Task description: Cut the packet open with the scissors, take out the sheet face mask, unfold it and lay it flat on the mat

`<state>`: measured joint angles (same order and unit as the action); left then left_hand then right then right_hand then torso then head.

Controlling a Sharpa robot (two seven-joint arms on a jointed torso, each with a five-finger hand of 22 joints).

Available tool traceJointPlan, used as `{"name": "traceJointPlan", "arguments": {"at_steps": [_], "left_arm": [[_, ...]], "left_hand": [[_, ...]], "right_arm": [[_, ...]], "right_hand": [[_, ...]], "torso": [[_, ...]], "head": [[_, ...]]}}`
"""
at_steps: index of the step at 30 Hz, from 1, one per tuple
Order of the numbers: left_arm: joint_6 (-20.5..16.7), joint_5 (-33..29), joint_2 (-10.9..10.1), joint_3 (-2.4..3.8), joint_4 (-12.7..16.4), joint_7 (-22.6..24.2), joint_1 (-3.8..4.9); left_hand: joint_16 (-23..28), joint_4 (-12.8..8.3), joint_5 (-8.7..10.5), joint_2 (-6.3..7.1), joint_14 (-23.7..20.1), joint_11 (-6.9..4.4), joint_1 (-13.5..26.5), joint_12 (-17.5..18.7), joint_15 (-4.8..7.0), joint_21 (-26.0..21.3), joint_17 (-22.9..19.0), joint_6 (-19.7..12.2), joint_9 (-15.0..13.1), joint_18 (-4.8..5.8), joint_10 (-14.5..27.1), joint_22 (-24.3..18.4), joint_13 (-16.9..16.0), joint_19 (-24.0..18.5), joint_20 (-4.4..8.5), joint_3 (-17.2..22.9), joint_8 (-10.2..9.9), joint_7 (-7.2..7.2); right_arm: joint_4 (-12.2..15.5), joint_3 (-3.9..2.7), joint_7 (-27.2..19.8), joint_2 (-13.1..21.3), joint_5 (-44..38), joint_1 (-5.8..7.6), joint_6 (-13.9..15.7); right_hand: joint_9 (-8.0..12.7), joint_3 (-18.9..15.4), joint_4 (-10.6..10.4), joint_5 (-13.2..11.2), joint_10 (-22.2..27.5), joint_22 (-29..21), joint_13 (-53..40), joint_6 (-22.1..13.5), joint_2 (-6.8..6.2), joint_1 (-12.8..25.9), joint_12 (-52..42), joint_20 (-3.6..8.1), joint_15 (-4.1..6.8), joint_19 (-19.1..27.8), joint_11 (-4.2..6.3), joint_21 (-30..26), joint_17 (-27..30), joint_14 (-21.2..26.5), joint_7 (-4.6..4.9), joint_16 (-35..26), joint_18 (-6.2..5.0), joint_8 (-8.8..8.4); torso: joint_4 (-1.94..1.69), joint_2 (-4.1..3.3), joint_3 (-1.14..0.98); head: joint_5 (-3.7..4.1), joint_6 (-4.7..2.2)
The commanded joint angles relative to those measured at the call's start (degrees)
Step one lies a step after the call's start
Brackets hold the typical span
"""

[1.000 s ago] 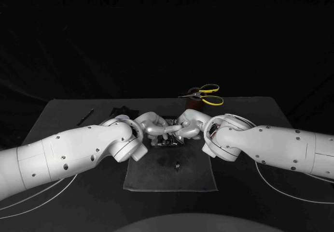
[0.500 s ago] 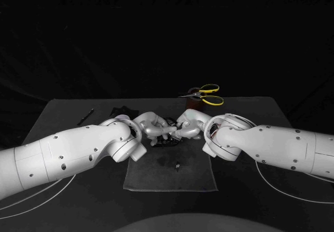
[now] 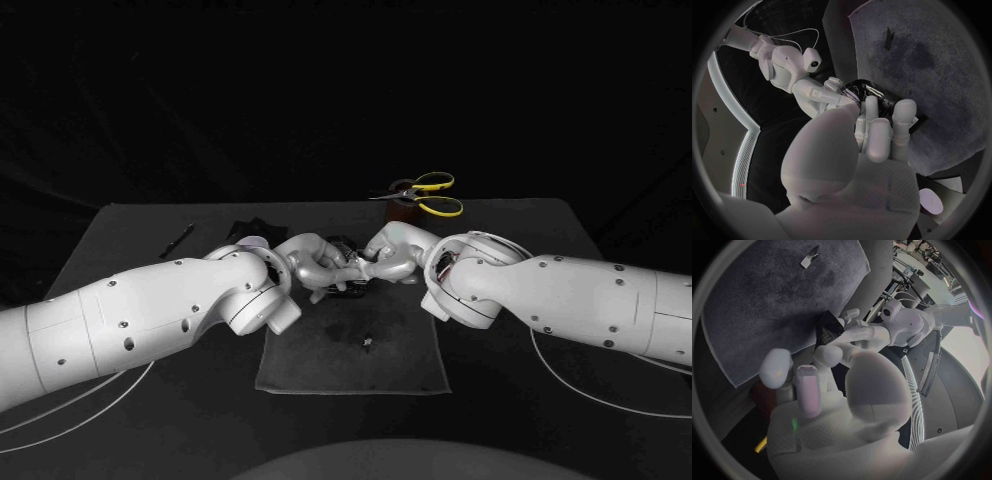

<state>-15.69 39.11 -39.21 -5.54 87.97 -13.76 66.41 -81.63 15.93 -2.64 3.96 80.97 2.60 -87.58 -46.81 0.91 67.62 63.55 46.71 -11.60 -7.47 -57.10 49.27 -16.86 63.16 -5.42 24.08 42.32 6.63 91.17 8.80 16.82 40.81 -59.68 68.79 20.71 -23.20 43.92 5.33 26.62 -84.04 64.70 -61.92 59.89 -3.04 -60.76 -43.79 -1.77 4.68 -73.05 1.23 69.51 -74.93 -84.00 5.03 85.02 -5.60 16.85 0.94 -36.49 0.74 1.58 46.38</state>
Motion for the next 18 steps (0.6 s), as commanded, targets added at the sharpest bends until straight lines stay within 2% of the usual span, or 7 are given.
{"name": "traceJointPlan", "arguments": {"at_steps": [1, 6, 11, 13, 14, 15, 18], "left_arm": [[1.6, -0.07, 0.04, -0.04, -0.1, 0.0, -0.06], [0.33, -0.05, 0.22, -0.04, -0.34, 0.61, -0.05], [-1.47, -1.2, 0.33, -0.04, -0.6, 1.68, -0.05], [-2.14, -2.01, 0.34, -0.04, -0.7, 2.21, -0.05], [-2.38, -2.42, 0.33, -0.04, -0.74, 2.45, -0.05], [-2.52, -2.68, 0.32, -0.04, -0.76, 2.64, -0.05], [-2.62, -3.39, 0.24, -0.04, -0.78, 3.12, -0.04]], "left_hand": [[-0.31, -0.84, -0.2, 0.98, 0.22, -0.3, -0.29, 0.36, 0.38, 0.43, 0.66, 0.53, -0.59, -0.87, -1.23, 0.53, 0.27, 0.31, 0.57, 3.5, 0.98, -0.17], [-1.16, -2.33, -0.19, 3.19, 1.31, -0.66, 2.46, 1.4, 0.68, 1.88, 2.85, 1.35, -1.04, -0.52, -3.99, 2.49, 0.94, 1.6, 0.93, 10.75, 1.95, -0.47], [-1.81, -2.98, -0.2, 3.7, 2.13, -0.92, 4.73, 1.52, 0.91, 2.56, 4.63, 1.94, -1.18, -0.35, -5.21, 3.42, 0.97, 2.27, 1.02, 13.52, 2.24, -0.76], [-2.17, -2.58, -0.2, 3.04, 2.56, -1.12, 6.86, 1.44, 1.06, 2.9, 5.62, 2.47, -1.13, -0.26, -5.92, 3.92, 0.88, 2.63, 1.08, 15.49, 2.21, -1.0], [-2.37, -3.03, -0.2, 3.11, 2.79, -1.29, 8.05, 1.37, 1.23, 3.13, 6.18, 2.83, -1.11, -0.22, -6.24, 4.24, 0.8, 2.86, 1.18, 17.12, 2.17, -1.17], [-2.47, -4.43, -0.19, 3.72, 2.93, -1.41, 10.3, 1.34, 1.33, 3.35, 6.51, 3.21, -1.12, -0.16, -6.52, 4.5, 0.65, 3.02, 1.34, 19.58, 2.13, -1.22], [-2.81, -6.66, -0.18, 4.0, 3.32, -1.59, 13.54, 1.21, 1.49, 3.64, 7.57, 3.82, -1.31, -0.1, -7.14, 4.89, 0.37, 3.24, 1.45, 22.33, 2.31, -1.47]], "right_arm": [[0.23, -0.14, -1.33, 0.13, 0.08, 0.1, 0.5], [0.68, -0.14, -2.12, 0.24, 0.8, 0.1, -0.22], [1.03, -0.14, -2.46, 0.32, 1.19, 0.1, -1.38], [0.94, -0.14, -2.5, 0.38, 1.19, 0.1, -1.66], [0.84, -0.14, -2.5, 0.41, 1.16, 0.1, -1.71], [0.75, -0.14, -2.51, 0.45, 1.15, 0.1, -1.71], [0.38, -0.14, -2.6, 0.6, 1.38, 0.1, -1.42]], "right_hand": [[-0.37, 0.3, -0.1, 0.11, -1.72, 0.05, -0.03, 3.09, 0.43, -0.08, 0.09, 0.27, 0.28, -0.13, 0.24, 0.28, -1.95, -3.54, -1.86, 0.16, -0.7, 4.81], [-0.37, 0.29, -0.12, 0.0, -1.7, -0.08, 0.05, 3.07, 0.46, -0.06, 0.22, 0.28, 0.28, -0.03, 0.23, 0.16, -1.9, -3.53, -1.85, 0.14, -0.73, 4.82], [-0.36, 0.22, -0.18, -0.39, -1.64, -0.23, 0.18, 2.96, 0.52, 0.01, 0.47, 0.27, 0.26, 0.1, 0.2, 0.01, -1.59, -3.47, -1.81, 0.02, -0.77, 4.81], [-0.34, 0.16, -0.24, -0.85, -1.55, -0.4, 0.33, 2.81, 0.58, 0.06, 0.74, 0.26, 0.23, 0.26, 0.16, -0.17, -1.29, -3.4, -1.77, -0.11, -0.81, 4.8], [-0.34, 0.13, -0.25, -1.02, -1.52, -0.41, 0.39, 2.77, 0.59, 0.07, 0.85, 0.25, 0.22, 0.29, 0.15, -0.2, -1.27, -3.39, -1.76, -0.12, -0.81, 4.8], [-0.34, 0.13, -0.25, -1.02, -1.52, -0.41, 0.39, 2.77, 0.59, 0.07, 0.85, 0.25, 0.22, 0.29, 0.15, -0.2, -1.26, -3.39, -1.76, -0.12, -0.81, 4.8], [-0.28, -0.37, -0.68, -3.45, -0.99, -1.11, 1.19, 2.03, 0.69, 0.36, 2.36, 0.09, 0.03, 0.94, -0.06, -1.0, 0.31, -3.05, -1.52, -0.81, -0.97, 4.7]], "torso": [[-0.02, 0.04, -0.02], [0.05, 0.01, -0.04], [0.05, 0.02, -0.03], [0.03, 0.06, -0.01], [0.01, 0.07, 0.0], [-0.01, 0.06, 0.01], [0.0, 0.02, 0.02]], "head": [[-0.12, -0.03], [-0.29, -0.11], [-0.42, -0.13], [-0.38, -0.16], [-0.36, -0.16], [-0.37, -0.15], [-0.35, -0.15]]}}
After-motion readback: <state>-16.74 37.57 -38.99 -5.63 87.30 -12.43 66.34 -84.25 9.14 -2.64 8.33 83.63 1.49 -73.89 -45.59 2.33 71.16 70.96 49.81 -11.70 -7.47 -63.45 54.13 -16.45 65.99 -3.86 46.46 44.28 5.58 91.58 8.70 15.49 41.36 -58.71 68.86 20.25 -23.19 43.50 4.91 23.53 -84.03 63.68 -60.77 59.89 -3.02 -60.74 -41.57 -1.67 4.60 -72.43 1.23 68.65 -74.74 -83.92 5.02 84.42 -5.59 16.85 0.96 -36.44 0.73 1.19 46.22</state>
